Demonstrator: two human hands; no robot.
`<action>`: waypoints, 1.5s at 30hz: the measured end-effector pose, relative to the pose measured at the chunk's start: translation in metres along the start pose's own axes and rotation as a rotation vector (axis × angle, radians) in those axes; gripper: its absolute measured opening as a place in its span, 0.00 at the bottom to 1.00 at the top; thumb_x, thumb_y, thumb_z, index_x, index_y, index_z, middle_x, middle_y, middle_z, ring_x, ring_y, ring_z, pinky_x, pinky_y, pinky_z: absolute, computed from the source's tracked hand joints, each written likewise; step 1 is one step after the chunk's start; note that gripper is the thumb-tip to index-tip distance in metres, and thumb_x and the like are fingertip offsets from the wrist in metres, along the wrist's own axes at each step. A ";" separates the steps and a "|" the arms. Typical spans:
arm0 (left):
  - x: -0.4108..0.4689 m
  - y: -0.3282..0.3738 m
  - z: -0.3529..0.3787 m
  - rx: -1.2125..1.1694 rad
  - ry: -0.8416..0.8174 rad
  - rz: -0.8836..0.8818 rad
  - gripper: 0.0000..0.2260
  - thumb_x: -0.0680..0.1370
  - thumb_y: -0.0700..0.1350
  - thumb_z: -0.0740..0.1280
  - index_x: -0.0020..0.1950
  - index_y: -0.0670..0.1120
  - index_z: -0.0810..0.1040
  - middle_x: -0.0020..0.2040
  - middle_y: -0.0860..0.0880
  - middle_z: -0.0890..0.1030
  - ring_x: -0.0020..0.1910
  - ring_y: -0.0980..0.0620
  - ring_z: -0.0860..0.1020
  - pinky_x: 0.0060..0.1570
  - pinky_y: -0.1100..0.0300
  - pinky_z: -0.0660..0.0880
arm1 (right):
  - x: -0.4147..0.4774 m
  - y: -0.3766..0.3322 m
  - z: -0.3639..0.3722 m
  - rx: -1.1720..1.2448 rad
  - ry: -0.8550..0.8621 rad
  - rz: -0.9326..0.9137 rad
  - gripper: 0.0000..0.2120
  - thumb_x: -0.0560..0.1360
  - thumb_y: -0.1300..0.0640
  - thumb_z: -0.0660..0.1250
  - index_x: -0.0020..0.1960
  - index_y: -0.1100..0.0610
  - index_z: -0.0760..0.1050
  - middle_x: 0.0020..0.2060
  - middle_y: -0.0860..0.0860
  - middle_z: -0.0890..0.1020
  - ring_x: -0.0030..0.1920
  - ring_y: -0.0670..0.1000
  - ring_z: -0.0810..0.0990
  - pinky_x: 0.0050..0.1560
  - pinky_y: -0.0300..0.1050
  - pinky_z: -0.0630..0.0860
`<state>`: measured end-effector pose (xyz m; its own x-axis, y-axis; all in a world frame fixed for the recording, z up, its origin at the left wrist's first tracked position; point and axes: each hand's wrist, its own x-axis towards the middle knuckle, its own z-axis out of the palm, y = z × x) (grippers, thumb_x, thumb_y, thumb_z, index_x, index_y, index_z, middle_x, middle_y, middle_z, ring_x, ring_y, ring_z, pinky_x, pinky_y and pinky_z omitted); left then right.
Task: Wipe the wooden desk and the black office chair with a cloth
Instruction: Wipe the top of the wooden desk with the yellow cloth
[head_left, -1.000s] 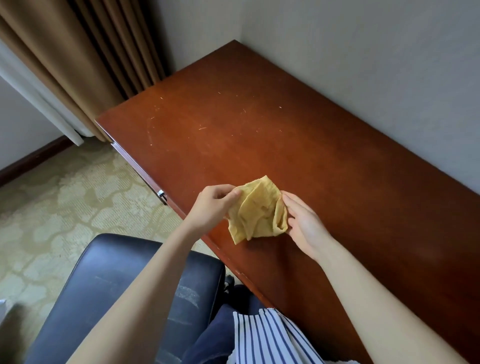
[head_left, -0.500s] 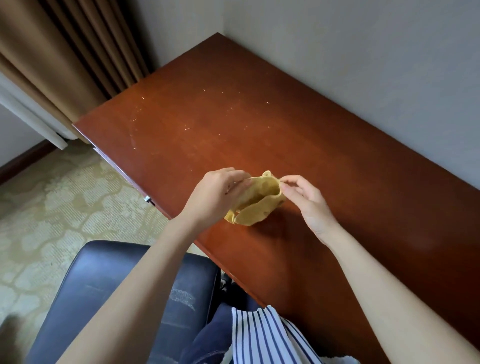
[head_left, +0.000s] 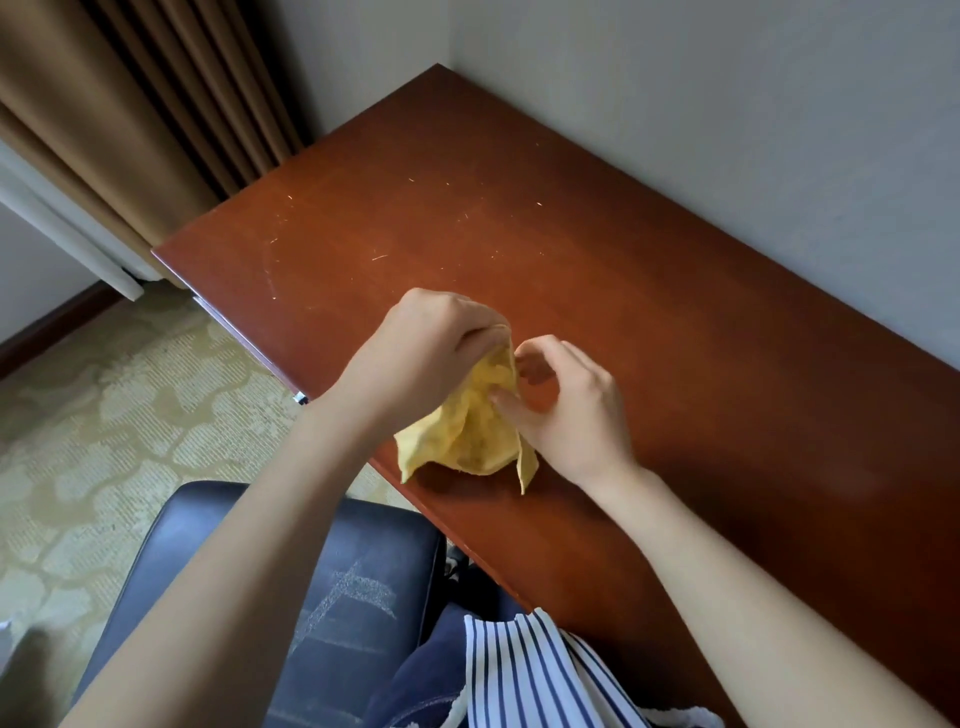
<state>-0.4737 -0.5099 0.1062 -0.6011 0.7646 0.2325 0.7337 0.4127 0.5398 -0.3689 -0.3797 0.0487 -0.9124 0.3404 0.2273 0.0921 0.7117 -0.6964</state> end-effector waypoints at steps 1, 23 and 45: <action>0.001 0.001 -0.004 -0.004 0.020 0.006 0.07 0.78 0.40 0.66 0.48 0.40 0.84 0.44 0.47 0.84 0.43 0.51 0.80 0.44 0.68 0.70 | -0.002 -0.001 0.004 -0.032 0.017 0.006 0.12 0.69 0.48 0.71 0.46 0.55 0.76 0.39 0.45 0.78 0.40 0.48 0.78 0.44 0.52 0.76; -0.016 -0.038 -0.045 -0.283 -0.046 -0.188 0.07 0.76 0.52 0.65 0.39 0.57 0.79 0.32 0.58 0.76 0.32 0.59 0.72 0.34 0.63 0.69 | 0.035 0.020 -0.109 -0.199 -0.108 0.026 0.06 0.69 0.56 0.75 0.43 0.47 0.81 0.37 0.40 0.81 0.38 0.42 0.79 0.38 0.36 0.72; -0.042 -0.079 0.104 -0.080 -0.129 -0.841 0.14 0.79 0.49 0.63 0.64 0.47 0.74 0.56 0.46 0.76 0.57 0.46 0.73 0.57 0.52 0.71 | 0.005 0.121 -0.005 -0.206 -0.276 0.588 0.21 0.76 0.55 0.66 0.68 0.49 0.69 0.65 0.49 0.73 0.64 0.53 0.71 0.59 0.51 0.73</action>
<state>-0.4733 -0.5232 -0.0304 -0.8914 0.2719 -0.3626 0.0318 0.8357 0.5483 -0.3604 -0.2889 -0.0311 -0.7533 0.5567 -0.3503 0.6529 0.5683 -0.5007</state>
